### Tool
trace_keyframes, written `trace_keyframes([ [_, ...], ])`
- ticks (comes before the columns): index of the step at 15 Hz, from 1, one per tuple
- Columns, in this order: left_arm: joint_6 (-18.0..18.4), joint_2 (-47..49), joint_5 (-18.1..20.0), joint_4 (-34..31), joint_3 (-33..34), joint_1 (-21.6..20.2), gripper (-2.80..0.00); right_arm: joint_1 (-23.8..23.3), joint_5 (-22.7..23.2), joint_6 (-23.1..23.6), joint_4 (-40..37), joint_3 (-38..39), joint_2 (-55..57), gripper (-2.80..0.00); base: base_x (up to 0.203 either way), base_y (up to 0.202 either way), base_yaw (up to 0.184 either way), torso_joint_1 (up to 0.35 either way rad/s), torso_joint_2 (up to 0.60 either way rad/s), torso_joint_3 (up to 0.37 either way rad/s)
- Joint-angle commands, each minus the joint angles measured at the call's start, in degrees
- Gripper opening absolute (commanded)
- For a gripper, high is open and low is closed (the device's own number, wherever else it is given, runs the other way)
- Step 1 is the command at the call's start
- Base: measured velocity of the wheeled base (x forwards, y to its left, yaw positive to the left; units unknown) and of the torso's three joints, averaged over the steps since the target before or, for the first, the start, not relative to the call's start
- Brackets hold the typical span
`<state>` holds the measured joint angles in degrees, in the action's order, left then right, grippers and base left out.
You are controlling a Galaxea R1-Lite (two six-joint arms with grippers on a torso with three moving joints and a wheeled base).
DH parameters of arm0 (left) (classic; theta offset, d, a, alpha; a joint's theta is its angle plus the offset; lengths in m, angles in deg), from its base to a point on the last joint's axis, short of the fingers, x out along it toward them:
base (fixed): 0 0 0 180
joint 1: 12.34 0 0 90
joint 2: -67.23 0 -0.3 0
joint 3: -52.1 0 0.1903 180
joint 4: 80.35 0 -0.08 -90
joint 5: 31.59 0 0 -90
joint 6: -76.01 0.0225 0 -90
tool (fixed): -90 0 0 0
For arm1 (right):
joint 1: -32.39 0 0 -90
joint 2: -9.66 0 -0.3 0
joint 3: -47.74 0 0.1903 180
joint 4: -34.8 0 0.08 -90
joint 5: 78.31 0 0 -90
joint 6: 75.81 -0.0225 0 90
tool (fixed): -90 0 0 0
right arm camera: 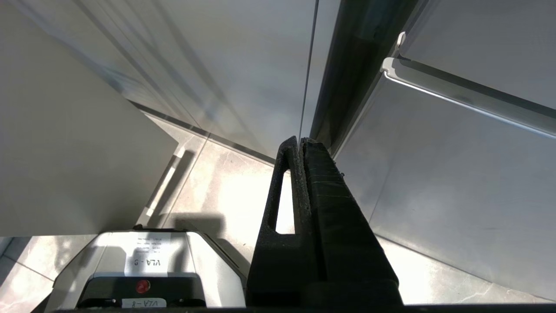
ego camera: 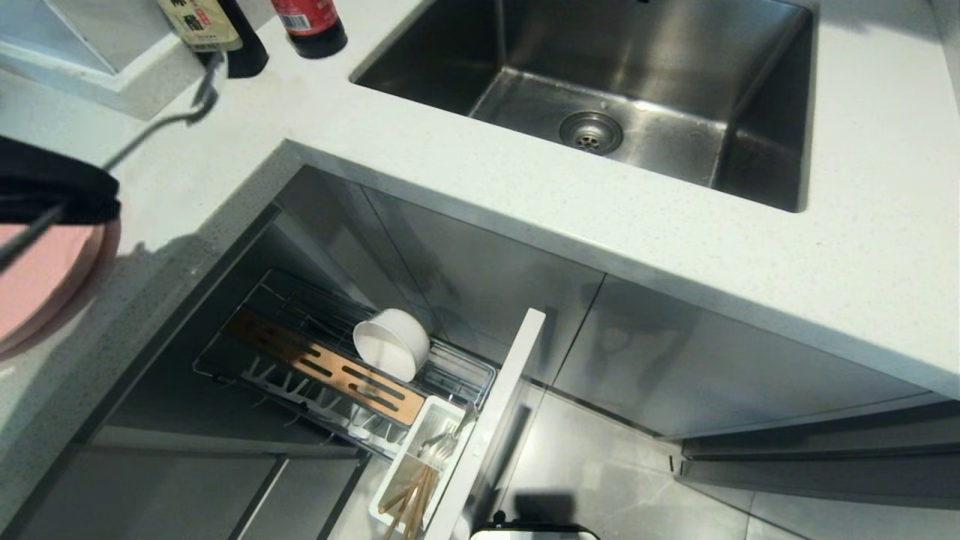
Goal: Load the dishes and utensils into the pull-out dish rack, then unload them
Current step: Pick up the spoon and place it in the cupboard
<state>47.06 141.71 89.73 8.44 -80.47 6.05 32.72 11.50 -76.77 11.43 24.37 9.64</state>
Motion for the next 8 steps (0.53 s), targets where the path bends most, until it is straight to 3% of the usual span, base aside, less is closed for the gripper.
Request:
trace_keyframes([
  [1,5.0,4.4,-1.3,-5.8,-0.5,2.2,-2.80,0.0,0.0,0.0,0.0,0.1,0.0,-2.80,0.000,0.000,0.000,0.000,0.00,0.000],
  [5,11.9,9.2,-3.2,-17.9,-0.7,6.5,-2.80,0.0,0.0,0.0,0.0,0.1,0.0,-2.80,0.000,0.000,0.000,0.000,0.00,0.000],
  [8,12.7,11.0,-8.5,-19.8,-0.2,9.8,-2.80,0.0,0.0,0.0,0.0,0.1,0.0,-2.80,0.000,0.000,0.000,0.000,0.00,0.000],
])
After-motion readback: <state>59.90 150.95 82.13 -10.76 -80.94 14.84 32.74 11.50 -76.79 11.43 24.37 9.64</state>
